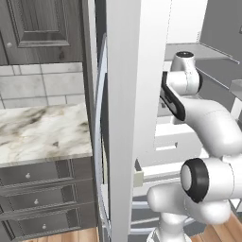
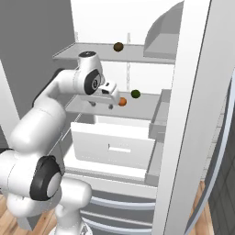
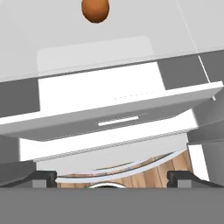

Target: Pick up the tangerine and kiwi from the fridge and place one fruit on each plate on the dining counter.

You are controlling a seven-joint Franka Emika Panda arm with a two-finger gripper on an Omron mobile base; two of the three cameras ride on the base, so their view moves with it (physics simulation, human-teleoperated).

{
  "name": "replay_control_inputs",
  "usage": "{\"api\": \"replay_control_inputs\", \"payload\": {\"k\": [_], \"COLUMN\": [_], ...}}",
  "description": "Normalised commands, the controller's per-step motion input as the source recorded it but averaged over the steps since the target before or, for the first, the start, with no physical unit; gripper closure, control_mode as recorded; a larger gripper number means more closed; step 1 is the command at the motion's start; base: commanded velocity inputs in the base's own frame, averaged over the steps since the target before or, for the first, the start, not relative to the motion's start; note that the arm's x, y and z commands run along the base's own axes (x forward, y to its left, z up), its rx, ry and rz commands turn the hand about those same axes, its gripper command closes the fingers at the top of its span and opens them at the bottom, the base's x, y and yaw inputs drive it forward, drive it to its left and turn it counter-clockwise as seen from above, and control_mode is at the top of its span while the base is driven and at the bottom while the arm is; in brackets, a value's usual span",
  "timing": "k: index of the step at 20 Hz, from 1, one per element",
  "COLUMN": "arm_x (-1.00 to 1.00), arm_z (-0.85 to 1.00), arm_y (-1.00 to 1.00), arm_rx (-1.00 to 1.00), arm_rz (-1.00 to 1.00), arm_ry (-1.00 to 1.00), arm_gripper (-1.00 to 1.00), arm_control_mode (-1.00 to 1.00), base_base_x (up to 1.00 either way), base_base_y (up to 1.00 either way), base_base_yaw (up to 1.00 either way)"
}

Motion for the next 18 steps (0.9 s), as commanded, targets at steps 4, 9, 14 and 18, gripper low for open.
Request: {"api": "replay_control_inputs", "payload": {"k": [4, 9, 14, 18], "arm_x": [0.27, 0.29, 0.06, 0.07], "arm_z": [0.00, -0.16, -0.19, -0.04], "arm_y": [0.00, 0.00, 0.00, 0.00], "arm_rx": [0.00, 0.00, 0.00, 0.00], "arm_rz": [0.00, 0.00, 0.00, 0.00], "arm_ry": [0.00, -0.10, -0.20, -0.21], "arm_gripper": [-1.00, -1.00, -1.00, -1.00], "arm_control_mode": [-1.00, -1.00, -1.00, -1.00], "base_base_x": [0.00, 0.00, 0.00, 0.00], "base_base_y": [0.00, 0.00, 0.00, 0.00], "base_base_yaw": [0.00, 0.00, 0.00, 0.00]}}
